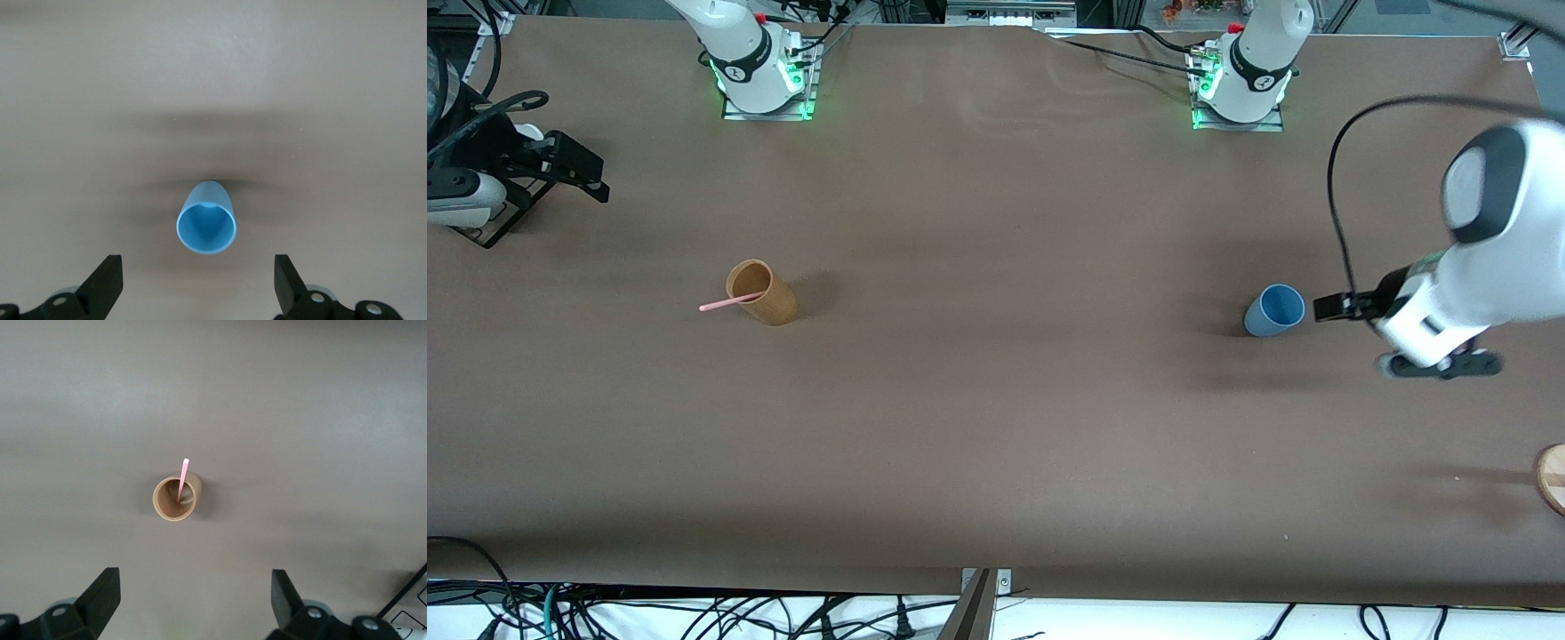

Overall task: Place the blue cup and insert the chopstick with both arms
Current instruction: 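Reach the left gripper down over the blue cup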

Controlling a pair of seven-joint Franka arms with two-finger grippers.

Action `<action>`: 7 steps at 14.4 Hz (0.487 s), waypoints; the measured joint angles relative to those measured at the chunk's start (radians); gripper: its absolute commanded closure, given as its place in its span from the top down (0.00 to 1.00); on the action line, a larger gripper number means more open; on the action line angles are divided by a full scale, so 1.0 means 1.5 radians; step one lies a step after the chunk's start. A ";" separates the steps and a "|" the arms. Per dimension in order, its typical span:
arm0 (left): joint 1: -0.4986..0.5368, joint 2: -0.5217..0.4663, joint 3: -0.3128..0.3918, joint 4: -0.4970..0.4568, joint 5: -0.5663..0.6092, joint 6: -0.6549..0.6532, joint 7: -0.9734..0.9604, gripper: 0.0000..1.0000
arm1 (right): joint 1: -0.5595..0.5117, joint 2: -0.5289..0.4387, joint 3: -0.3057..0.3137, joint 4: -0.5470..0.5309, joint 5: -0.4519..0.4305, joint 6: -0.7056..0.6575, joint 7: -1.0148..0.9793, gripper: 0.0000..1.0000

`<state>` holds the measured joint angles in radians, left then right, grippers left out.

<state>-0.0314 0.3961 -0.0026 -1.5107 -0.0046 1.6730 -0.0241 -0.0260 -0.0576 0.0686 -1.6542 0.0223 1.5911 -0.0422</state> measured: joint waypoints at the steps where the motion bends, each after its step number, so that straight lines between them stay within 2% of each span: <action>1: 0.007 0.019 0.000 -0.004 0.000 0.013 0.026 1.00 | 0.000 0.000 0.000 0.000 0.000 0.000 0.000 1.00; 5: 0.035 0.029 0.000 -0.067 0.000 0.075 0.073 1.00 | 0.000 0.000 0.000 0.000 0.000 0.000 0.000 1.00; 7: 0.034 0.000 -0.001 -0.139 0.000 0.152 0.075 1.00 | 0.000 0.000 0.000 0.000 0.000 0.000 0.000 1.00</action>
<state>0.0192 0.3958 -0.0035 -1.7191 -0.0045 1.9003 0.0877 -0.0260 -0.0573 0.0686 -1.6542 0.0224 1.5908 -0.0422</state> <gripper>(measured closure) 0.000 0.000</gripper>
